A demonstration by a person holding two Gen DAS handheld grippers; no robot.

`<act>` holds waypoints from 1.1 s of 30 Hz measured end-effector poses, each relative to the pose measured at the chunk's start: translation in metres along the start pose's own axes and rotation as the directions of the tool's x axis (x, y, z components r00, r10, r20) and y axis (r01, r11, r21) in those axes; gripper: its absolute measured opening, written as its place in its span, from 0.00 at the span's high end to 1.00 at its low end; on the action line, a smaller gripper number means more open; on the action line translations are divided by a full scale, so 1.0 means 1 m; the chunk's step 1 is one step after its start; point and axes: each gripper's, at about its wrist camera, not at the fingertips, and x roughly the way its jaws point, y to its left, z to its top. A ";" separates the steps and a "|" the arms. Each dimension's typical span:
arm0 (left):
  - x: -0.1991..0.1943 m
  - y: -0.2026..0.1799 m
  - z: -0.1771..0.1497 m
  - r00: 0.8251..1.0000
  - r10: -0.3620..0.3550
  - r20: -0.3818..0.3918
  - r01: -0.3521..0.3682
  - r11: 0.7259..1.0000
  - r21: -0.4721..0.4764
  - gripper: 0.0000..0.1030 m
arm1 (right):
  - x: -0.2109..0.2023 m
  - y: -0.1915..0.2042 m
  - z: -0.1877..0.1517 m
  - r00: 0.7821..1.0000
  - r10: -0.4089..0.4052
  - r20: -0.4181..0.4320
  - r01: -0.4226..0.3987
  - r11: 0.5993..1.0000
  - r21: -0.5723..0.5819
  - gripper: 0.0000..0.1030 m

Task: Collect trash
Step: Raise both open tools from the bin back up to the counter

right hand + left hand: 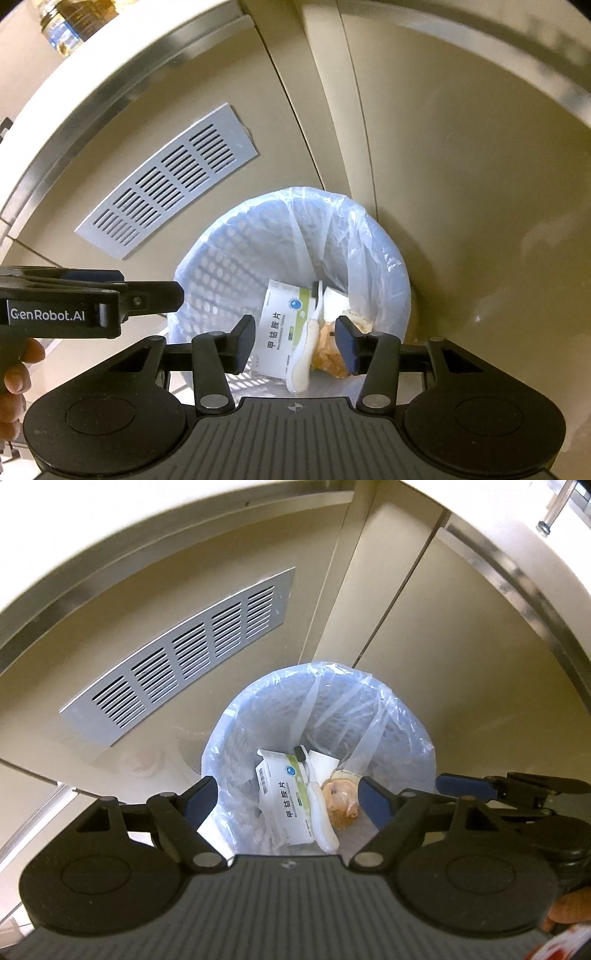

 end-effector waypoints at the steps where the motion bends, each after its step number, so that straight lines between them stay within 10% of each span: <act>1: -0.004 0.001 -0.001 1.000 -0.003 0.002 0.003 1.000 -0.001 0.21 | -0.004 0.001 -0.001 1.000 0.002 0.003 -0.002 1.000 0.001 0.53; 16: -0.095 0.004 -0.012 0.989 -0.016 0.147 0.018 1.000 -0.013 0.21 | -0.085 0.029 0.002 0.995 0.038 0.097 -0.033 0.998 -0.048 0.43; 33: -0.184 0.013 0.078 0.905 -0.017 0.425 -0.023 0.996 0.088 0.22 | -0.153 0.033 0.063 0.941 -0.012 0.337 0.001 0.999 0.034 0.34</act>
